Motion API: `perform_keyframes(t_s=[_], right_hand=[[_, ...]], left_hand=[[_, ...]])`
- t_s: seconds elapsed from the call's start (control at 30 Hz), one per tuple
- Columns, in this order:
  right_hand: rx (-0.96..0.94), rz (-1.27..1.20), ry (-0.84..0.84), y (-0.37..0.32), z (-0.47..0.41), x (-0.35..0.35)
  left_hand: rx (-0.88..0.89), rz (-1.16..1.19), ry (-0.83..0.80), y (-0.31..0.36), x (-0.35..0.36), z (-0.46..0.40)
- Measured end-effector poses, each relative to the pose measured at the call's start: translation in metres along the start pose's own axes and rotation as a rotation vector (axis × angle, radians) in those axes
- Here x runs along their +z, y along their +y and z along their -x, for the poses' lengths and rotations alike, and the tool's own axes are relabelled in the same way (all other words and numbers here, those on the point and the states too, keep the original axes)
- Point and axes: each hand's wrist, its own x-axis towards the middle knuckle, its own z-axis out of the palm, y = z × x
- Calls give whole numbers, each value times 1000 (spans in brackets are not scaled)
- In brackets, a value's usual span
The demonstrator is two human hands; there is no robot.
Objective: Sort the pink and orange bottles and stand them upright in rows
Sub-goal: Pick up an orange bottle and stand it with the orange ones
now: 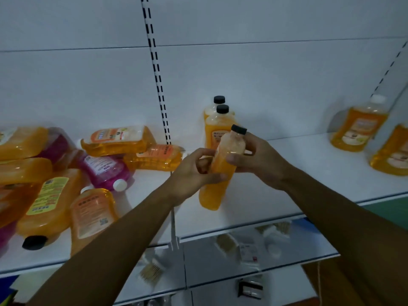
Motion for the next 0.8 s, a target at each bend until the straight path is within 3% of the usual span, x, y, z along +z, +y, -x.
perform_keyframes(t_s=[0.2, 0.53, 0.67, 0.8], right_hand=[[-101, 424, 190, -3, 0, -13], [-82, 531, 307, 8, -17, 1], [-186, 613, 396, -1, -15, 9], [-500, 757, 491, -21, -21, 30]], left_hand=[[110, -154, -29, -5, 18, -23], [40, -399, 125, -28, -14, -23], [18, -404, 184, -36, -34, -12], [36, -457, 220, -34, -53, 2]])
